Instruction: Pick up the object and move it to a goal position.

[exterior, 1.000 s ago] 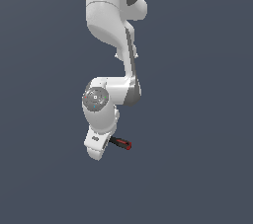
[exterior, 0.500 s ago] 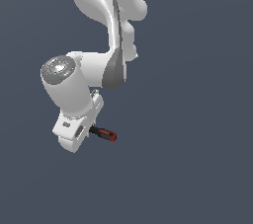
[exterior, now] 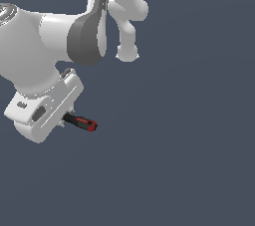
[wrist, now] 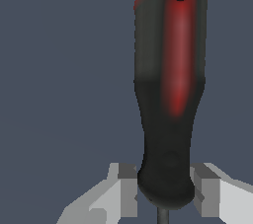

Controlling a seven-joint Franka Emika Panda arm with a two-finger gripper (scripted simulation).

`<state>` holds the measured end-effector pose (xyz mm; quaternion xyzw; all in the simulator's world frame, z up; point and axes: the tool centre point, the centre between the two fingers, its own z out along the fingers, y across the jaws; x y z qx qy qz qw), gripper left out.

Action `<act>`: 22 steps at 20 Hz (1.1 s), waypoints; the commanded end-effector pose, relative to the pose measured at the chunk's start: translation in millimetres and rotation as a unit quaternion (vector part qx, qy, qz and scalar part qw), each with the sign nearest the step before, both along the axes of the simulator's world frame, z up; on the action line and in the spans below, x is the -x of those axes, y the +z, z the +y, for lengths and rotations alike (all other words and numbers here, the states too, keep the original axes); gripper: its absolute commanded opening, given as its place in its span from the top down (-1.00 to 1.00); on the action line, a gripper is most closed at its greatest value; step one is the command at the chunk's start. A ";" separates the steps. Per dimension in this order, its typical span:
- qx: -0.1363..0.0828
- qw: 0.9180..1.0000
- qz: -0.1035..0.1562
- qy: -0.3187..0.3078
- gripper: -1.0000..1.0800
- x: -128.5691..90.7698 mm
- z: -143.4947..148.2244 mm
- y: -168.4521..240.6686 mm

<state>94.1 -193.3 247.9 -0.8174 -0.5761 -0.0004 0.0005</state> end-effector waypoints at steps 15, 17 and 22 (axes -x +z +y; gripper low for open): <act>0.000 1.000 0.000 0.000 1.00 -3.6 -59.3 97.0; 0.000 1.000 0.000 0.000 1.00 -4.1 -62.9 102.9; 0.001 1.000 0.000 0.000 1.00 -5.1 -69.2 112.8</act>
